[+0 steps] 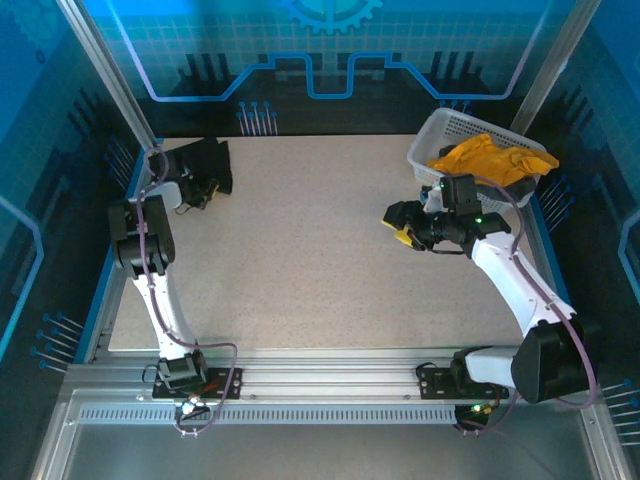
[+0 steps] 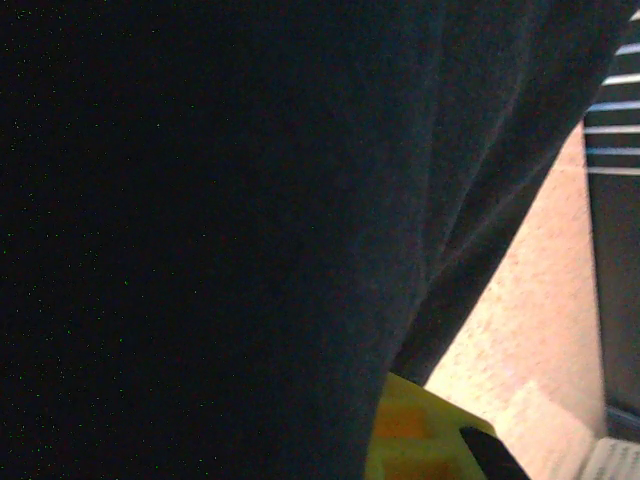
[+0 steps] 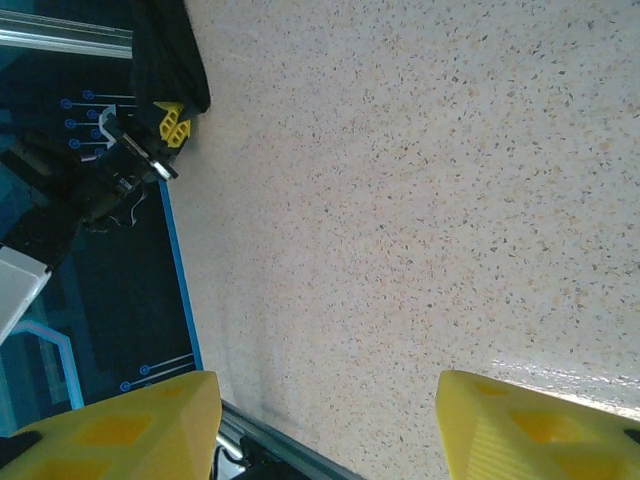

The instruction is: Fold and stack the t-shirts

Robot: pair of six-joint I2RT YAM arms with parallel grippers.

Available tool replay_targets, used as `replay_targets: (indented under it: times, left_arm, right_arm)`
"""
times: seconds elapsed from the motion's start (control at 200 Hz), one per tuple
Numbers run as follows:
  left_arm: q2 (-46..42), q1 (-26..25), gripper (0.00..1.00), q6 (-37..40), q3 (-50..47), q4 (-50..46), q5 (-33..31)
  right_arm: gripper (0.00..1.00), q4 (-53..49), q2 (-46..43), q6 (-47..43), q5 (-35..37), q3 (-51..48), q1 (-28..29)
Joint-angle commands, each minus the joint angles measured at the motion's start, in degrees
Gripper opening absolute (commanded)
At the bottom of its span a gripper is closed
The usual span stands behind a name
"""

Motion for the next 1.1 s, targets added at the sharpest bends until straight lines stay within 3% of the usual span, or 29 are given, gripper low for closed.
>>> replay_targets:
  times: [0.0,0.195,0.215,0.245,0.295,0.325,0.34,0.355,0.55,0.625,0.68,0.735,0.785,0.835,0.92,0.99,1.095]
  left_arm:
    - [0.0,0.6,0.0,7.1,1.4,-5.0,2.2]
    - [-4.8,0.6,0.0,8.3,-3.5,-4.5,1.1]
    - [-5.8,0.6,0.04,8.3,-4.2,-4.5,0.8]
    - [-7.4,0.6,0.17,8.4,-5.2,-4.5,0.4]
    - [-10.5,0.6,0.5,7.8,-7.1,-4.5,-0.6]
    - [-13.1,0.4,0.72,7.3,-8.6,-4.4,-1.3]
    - [-14.4,0.5,0.92,6.8,-9.4,-4.3,-1.7]
    - [-15.6,0.5,0.98,6.3,-10.2,-4.3,-1.9]
    - [-36.2,-0.1,0.99,0.3,-18.5,-9.3,-5.2]
    - [-44.8,-1.8,0.99,-0.6,-22.1,-11.6,-10.2]
    - [-50.5,-4.7,0.99,0.0,-22.6,-16.5,-18.6]
    - [-56.0,-8.9,0.99,-0.5,-23.6,-21.4,-31.1]
    - [-61.1,-12.6,0.99,-1.4,-28.2,-20.4,-41.2]
    - [-66.1,-15.7,0.99,-2.6,-33.6,-18.2,-50.4]
    - [-72.4,-18.7,0.99,8.4,-45.1,-6.8,-53.4]
    - [-74.6,-21.7,0.99,20.4,-50.5,-4.2,-57.5]
    - [-75.6,-21.8,0.99,29.6,-58.7,2.3,-53.3]
  right_arm:
    - [0.6,0.3,1.5,0.1,-1.1,1.5,1.0]
    - [0.62,0.5,4.3,-1.8,-0.8,4.2,1.2]
    - [0.64,0.3,4.5,-2.0,-0.4,4.6,1.2]
    - [0.66,0.0,4.7,-2.5,0.1,5.2,1.3]
    - [0.73,-0.6,5.0,-3.4,1.6,6.3,1.2]
    - [0.98,-1.0,5.0,-3.9,2.4,7.1,1.2]
    - [1.0,-1.2,5.1,-4.2,2.9,7.5,1.2]
    - [1.0,-1.6,5.2,-4.5,3.3,8.0,1.2]
    - [1.0,-9.1,7.3,-11.2,13.0,16.8,1.3]
    - [1.0,-9.1,5.9,-13.9,17.5,18.4,1.3]
    - [1.0,-9.3,4.3,-15.3,23.5,19.2,1.5]
    - [1.0,-10.2,3.1,-15.3,31.8,19.6,1.4]
    - [1.0,-9.7,2.1,-15.4,39.5,18.0,1.1]
    - [1.0,-3.0,0.1,-18.9,40.9,12.5,0.0]
    - [1.0,11.7,-4.2,-24.3,47.3,-0.1,0.0]
    - [1.0,24.9,-5.6,-30.9,53.5,-10.4,1.4]
    - [1.0,28.7,-2.7,-34.0,53.6,-16.3,0.6]
